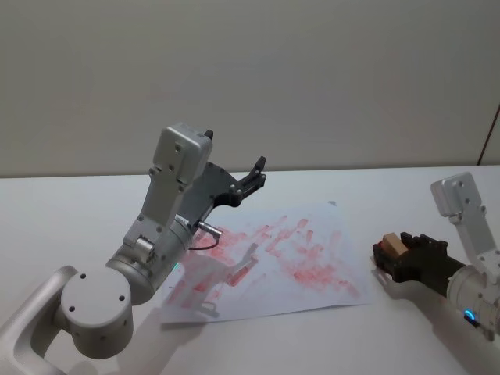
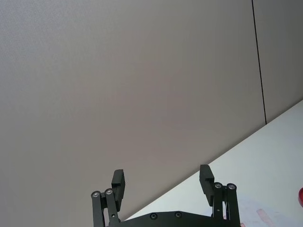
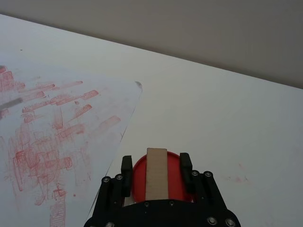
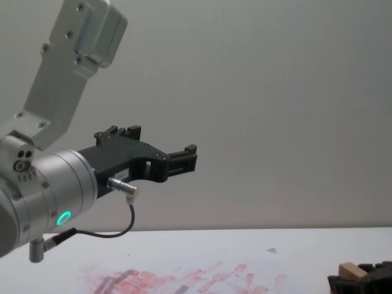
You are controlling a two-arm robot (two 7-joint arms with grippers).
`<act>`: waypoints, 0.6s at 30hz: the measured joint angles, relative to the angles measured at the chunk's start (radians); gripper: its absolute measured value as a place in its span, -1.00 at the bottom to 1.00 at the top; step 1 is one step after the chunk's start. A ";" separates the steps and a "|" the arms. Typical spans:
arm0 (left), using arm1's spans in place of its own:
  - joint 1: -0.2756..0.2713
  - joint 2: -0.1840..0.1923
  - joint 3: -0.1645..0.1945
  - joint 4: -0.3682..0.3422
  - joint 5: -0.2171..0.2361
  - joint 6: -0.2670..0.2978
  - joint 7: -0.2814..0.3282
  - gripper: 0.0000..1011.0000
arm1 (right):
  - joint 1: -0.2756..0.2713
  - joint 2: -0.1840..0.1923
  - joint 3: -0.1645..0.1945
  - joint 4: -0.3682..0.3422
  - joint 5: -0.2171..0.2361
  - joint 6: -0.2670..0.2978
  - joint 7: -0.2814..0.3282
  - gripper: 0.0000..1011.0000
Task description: Use the one hand to pick up the stamp and affix it onto the A4 paper.
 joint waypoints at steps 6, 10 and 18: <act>0.000 0.000 0.000 0.000 0.000 0.000 0.000 0.98 | 0.002 -0.002 -0.001 0.005 -0.002 0.001 0.002 0.47; 0.000 0.000 0.000 0.000 0.000 0.000 0.000 0.98 | 0.003 -0.002 -0.001 0.007 -0.003 0.002 0.003 0.68; 0.000 0.000 0.000 0.000 0.000 0.000 0.000 0.98 | 0.005 -0.003 -0.002 0.010 -0.004 0.003 0.004 0.98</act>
